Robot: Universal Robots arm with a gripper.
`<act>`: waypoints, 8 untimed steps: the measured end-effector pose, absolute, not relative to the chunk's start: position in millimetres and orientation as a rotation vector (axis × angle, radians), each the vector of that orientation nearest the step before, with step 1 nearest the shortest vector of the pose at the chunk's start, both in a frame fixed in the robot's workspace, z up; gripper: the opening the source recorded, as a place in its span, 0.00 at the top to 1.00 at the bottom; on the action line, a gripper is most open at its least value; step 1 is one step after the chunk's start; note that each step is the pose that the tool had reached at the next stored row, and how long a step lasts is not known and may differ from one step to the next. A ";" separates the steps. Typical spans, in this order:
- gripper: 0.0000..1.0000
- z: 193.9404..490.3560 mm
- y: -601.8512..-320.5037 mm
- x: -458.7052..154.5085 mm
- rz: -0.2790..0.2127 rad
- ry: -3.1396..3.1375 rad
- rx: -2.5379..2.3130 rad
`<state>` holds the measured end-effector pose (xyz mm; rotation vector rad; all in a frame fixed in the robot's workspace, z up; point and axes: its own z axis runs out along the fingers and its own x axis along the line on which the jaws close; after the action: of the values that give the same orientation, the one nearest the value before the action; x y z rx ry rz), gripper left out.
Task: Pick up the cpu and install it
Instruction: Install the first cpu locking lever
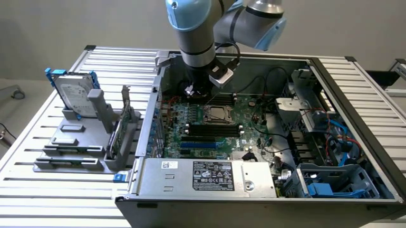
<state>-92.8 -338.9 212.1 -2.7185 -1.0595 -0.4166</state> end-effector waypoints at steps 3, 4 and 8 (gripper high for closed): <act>0.89 210.1 -338.8 -93.3 -0.417 -1.070 -2.734; 0.89 209.5 -338.8 -93.5 -0.414 -1.073 -2.740; 0.89 208.0 -338.6 -94.7 -0.405 -1.084 -2.759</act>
<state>-94.7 -338.6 208.0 -2.7587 -1.0837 -0.4051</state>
